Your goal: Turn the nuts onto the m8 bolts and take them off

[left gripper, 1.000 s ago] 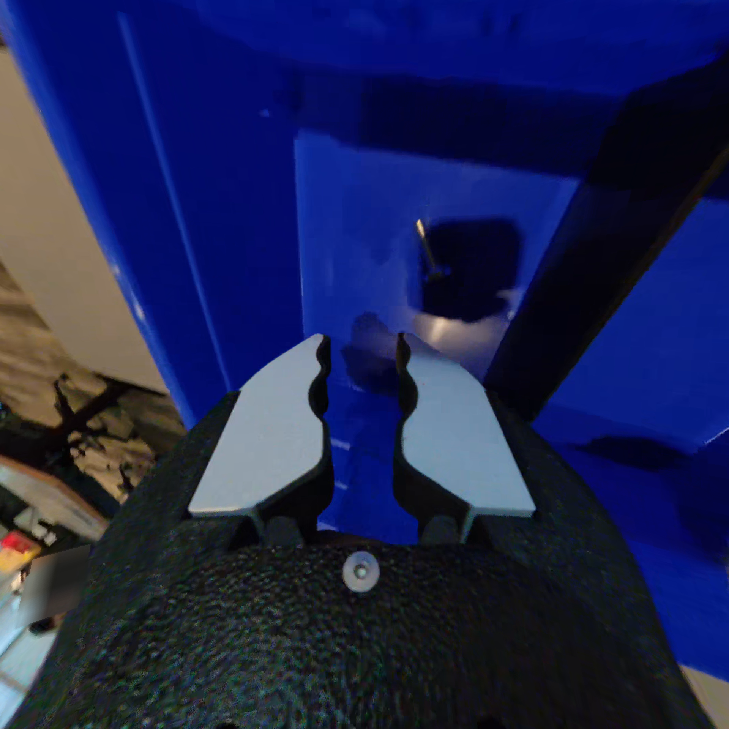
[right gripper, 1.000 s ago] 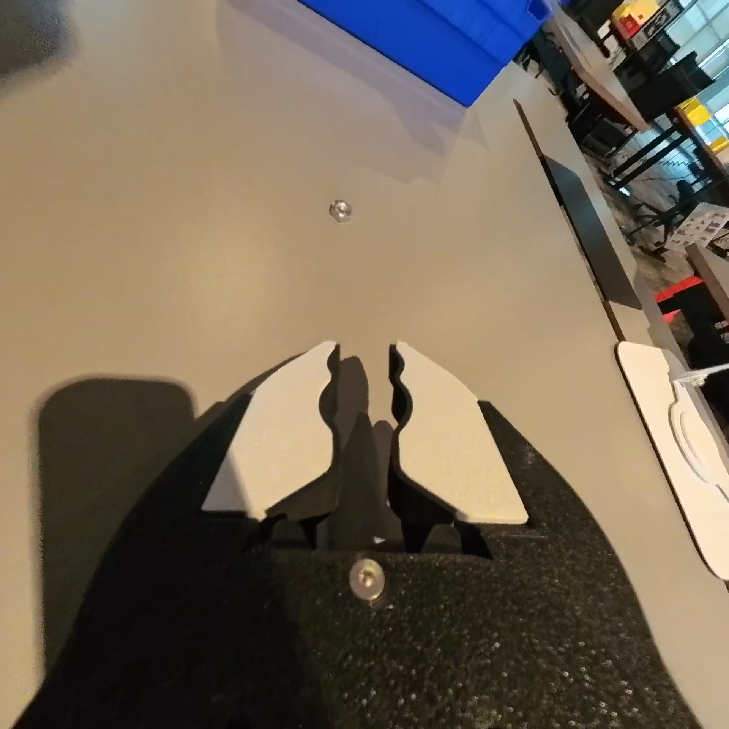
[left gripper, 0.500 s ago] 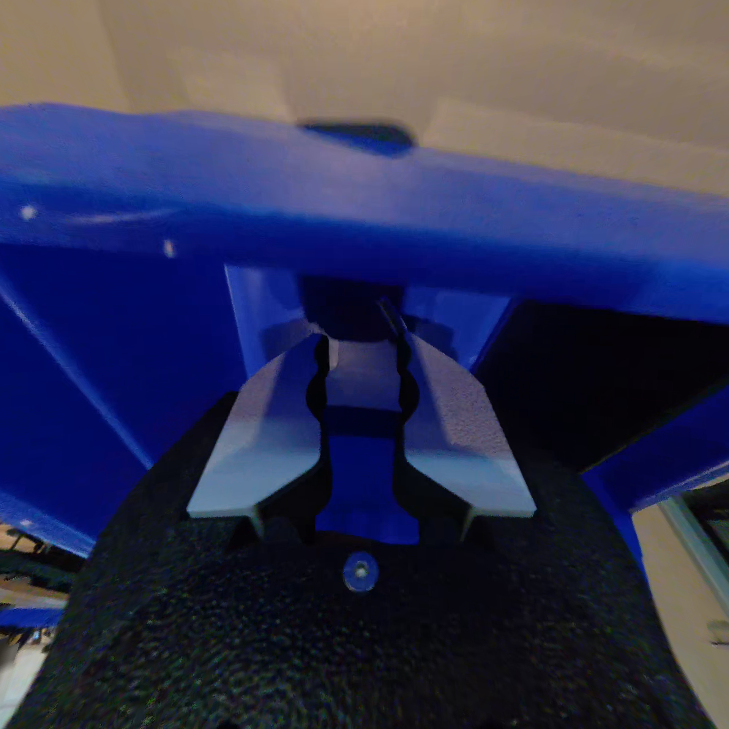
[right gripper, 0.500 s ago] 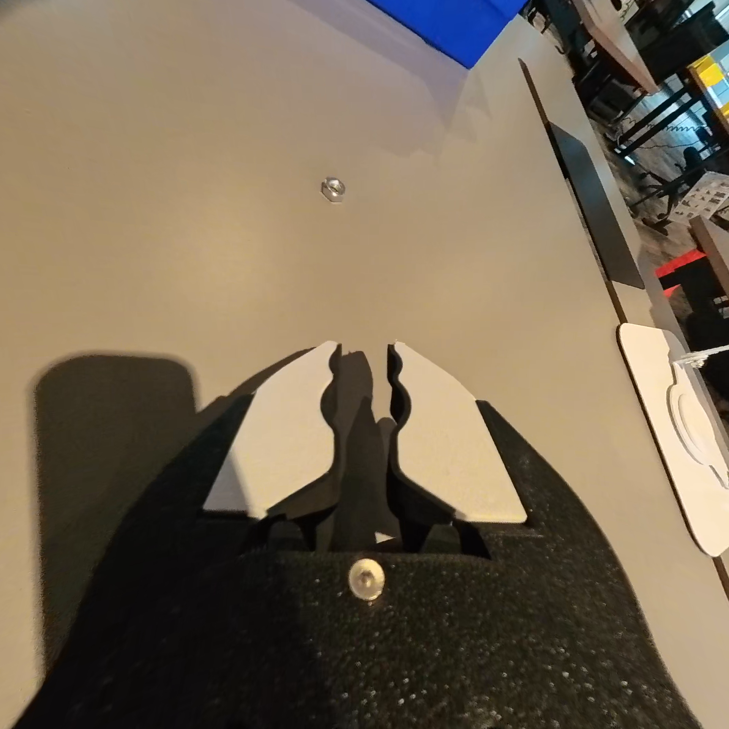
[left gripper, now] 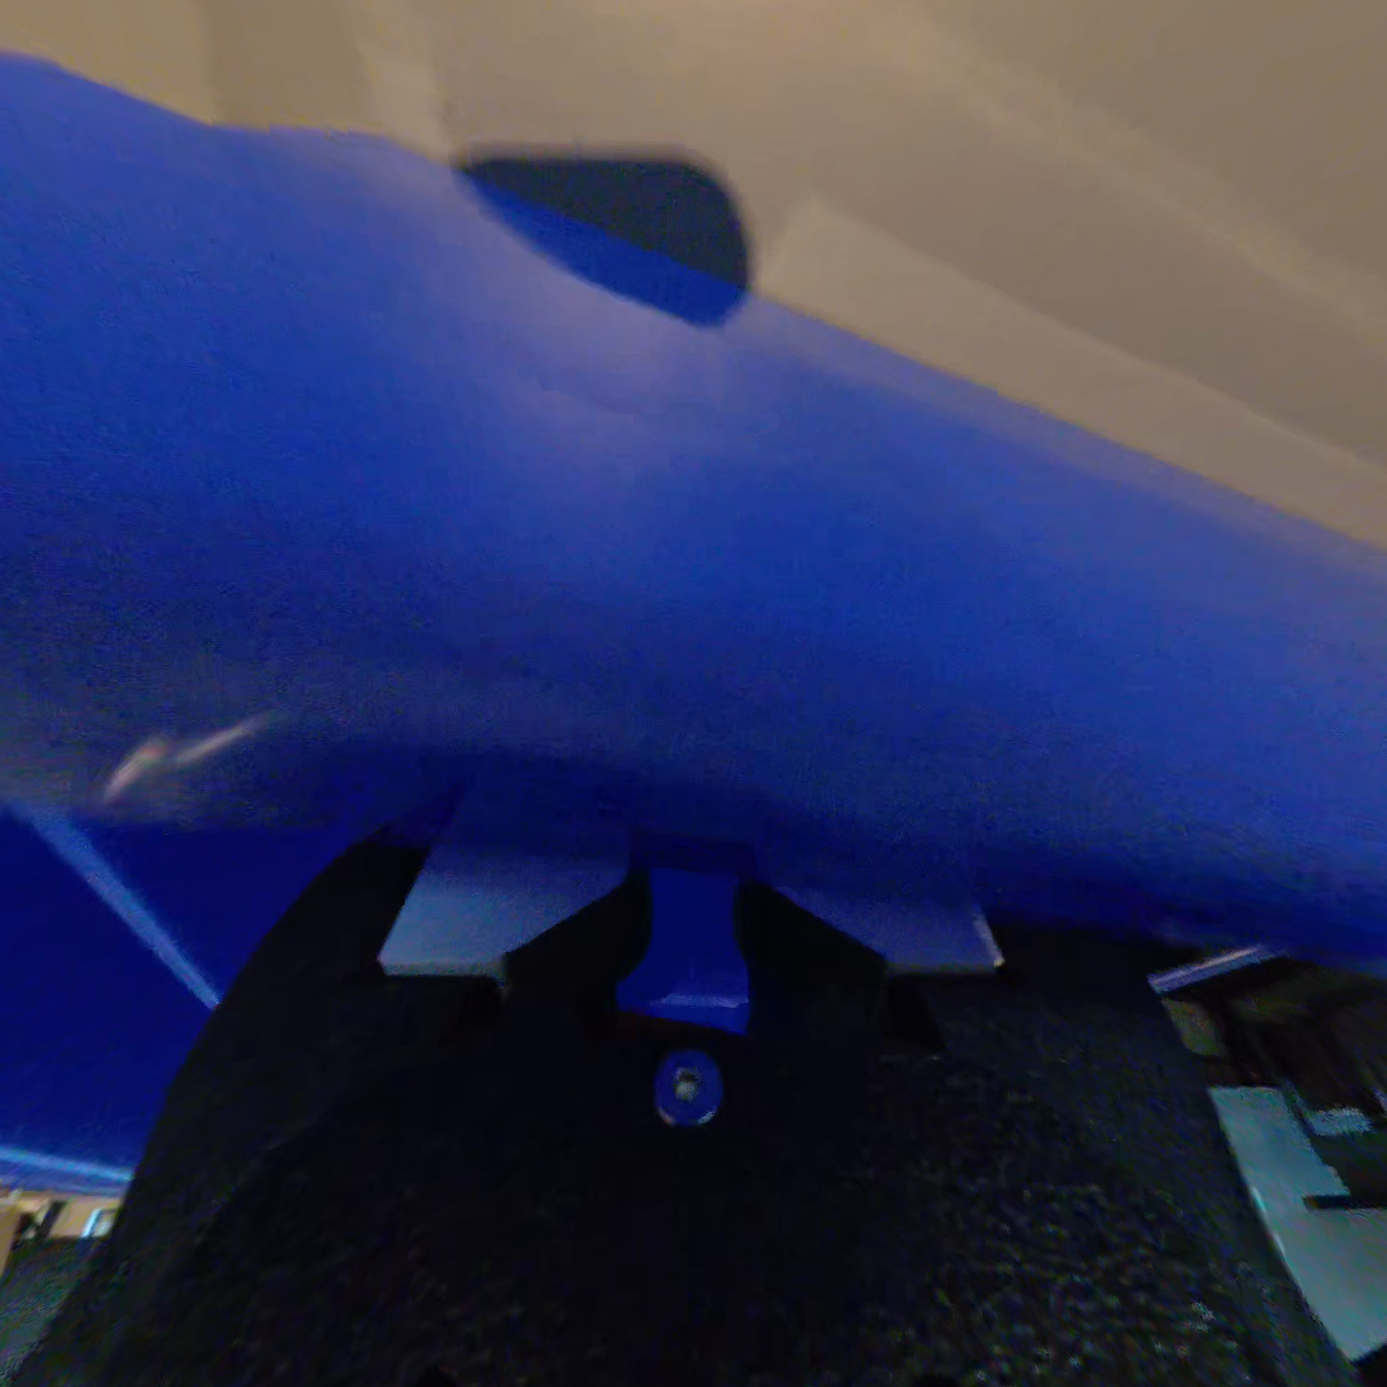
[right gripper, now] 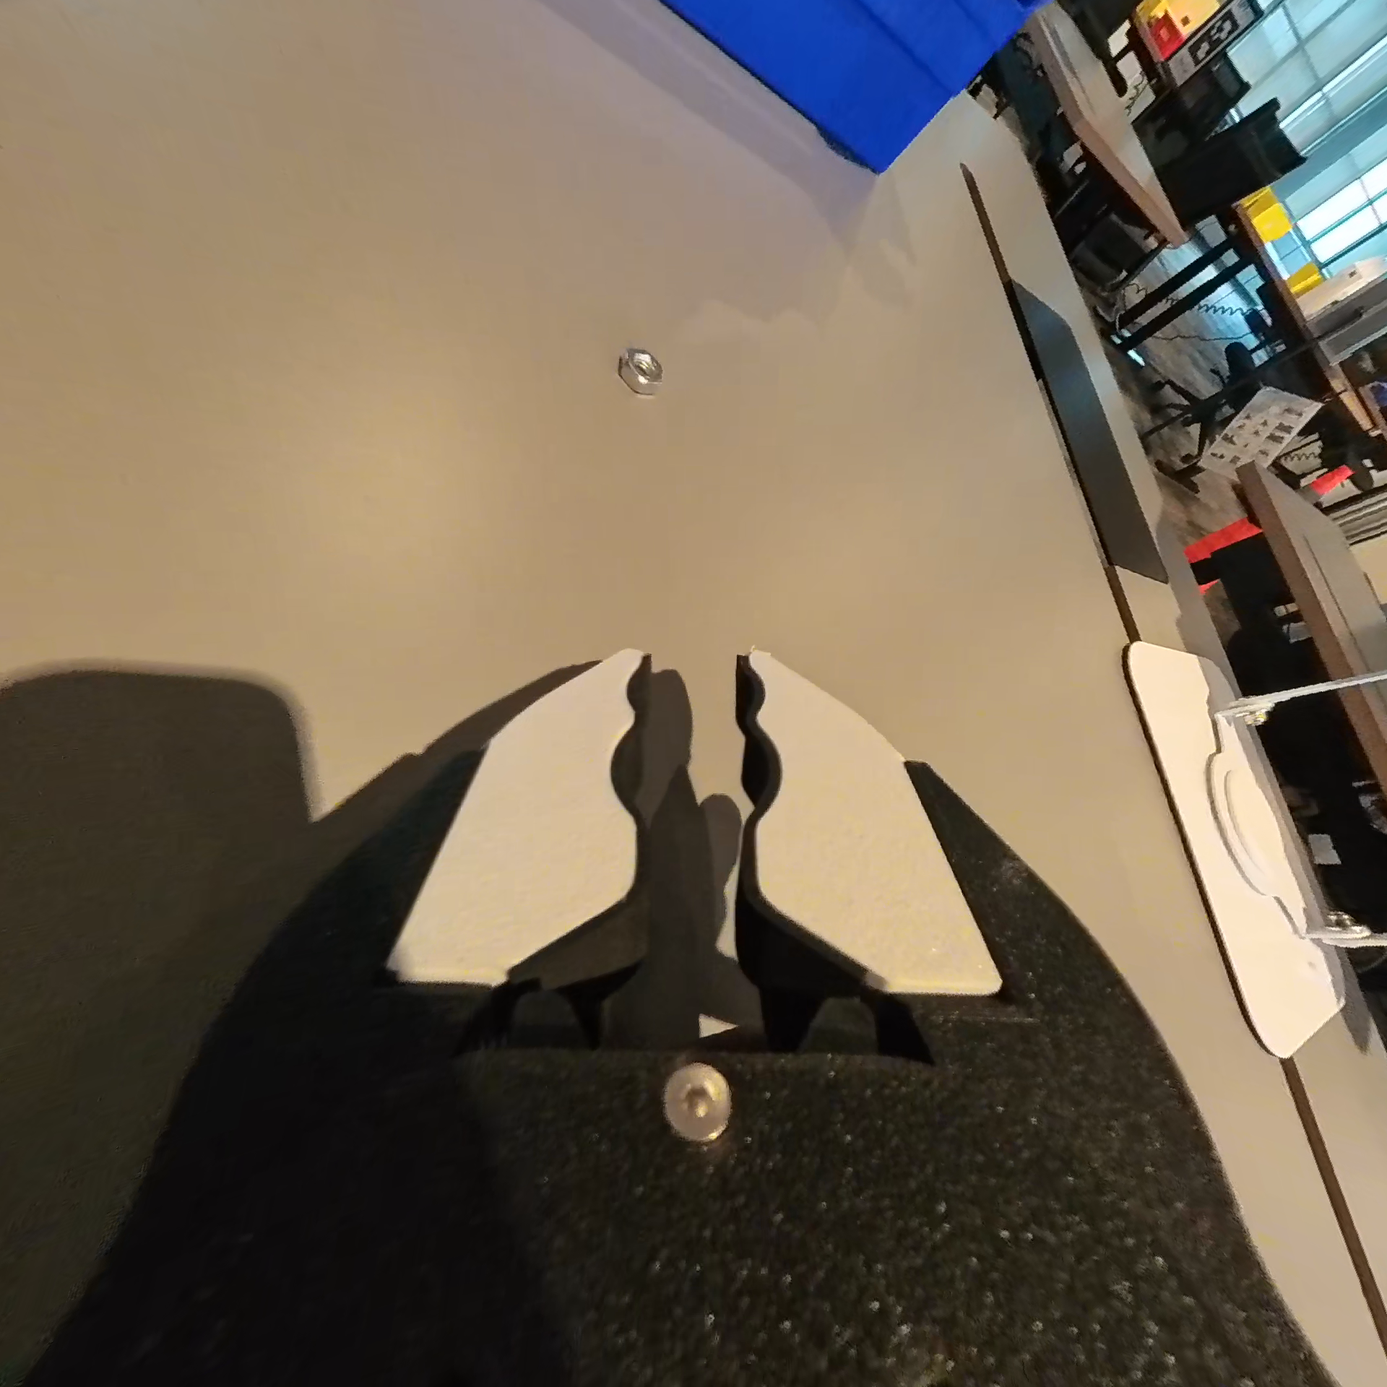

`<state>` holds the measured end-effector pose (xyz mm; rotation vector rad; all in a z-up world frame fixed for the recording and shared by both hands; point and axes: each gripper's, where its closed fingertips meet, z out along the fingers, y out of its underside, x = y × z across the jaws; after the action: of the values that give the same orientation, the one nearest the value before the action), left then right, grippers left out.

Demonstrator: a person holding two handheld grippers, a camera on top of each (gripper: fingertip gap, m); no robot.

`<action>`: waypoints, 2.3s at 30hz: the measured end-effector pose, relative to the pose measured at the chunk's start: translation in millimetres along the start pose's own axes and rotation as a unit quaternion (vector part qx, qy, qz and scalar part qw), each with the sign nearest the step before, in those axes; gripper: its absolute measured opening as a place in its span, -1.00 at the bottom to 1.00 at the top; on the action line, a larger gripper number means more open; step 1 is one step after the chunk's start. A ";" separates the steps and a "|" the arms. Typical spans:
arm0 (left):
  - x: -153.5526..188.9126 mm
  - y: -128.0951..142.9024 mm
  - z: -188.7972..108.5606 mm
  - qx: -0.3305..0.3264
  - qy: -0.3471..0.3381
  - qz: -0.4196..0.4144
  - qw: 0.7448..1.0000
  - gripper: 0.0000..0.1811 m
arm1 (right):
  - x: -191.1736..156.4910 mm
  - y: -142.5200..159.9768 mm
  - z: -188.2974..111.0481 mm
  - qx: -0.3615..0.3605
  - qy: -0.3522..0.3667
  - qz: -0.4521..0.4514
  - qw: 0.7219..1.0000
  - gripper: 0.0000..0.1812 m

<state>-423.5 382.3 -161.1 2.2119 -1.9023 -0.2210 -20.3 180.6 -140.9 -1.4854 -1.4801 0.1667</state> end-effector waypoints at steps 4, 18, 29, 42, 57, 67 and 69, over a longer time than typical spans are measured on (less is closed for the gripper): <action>3.2 -0.4 0.0 0.004 -0.009 -0.015 1.000 -0.84 | -0.3 -0.8 -0.6 0.002 0.006 -0.008 1.000 -0.77; -13.6 -60.4 -163.0 0.325 -0.262 -0.141 0.898 -0.92 | 13.4 -9.0 -13.2 0.051 0.061 0.006 0.997 -0.78; 144.6 -280.7 -140.2 0.432 -0.064 -0.018 0.900 -0.92 | 21.1 15.3 -30.2 -0.018 0.136 -0.058 0.989 -0.80; 210.7 -349.9 -94.6 0.408 -0.056 -0.001 0.911 -0.82 | 42.5 40.4 -43.2 -0.040 0.159 -0.001 0.986 -0.81; 213.7 -254.3 -59.1 0.435 -0.078 -0.162 0.883 -0.72 | 48.9 52.6 -44.4 -0.061 0.173 0.003 0.983 -0.82; 226.5 -281.1 -66.1 0.432 -0.073 -0.131 0.889 -0.81 | 42.7 53.6 -41.6 -0.081 0.182 -0.047 0.979 -0.82; 222.6 -282.5 -72.7 0.441 -0.085 -0.133 0.883 -0.73 | 42.7 53.7 -41.3 -0.083 0.184 -0.050 0.978 -0.82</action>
<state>-101.2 207.0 -158.2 3.1140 -2.0211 0.5542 55.2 206.7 -135.2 -1.4742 -1.2851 -0.2872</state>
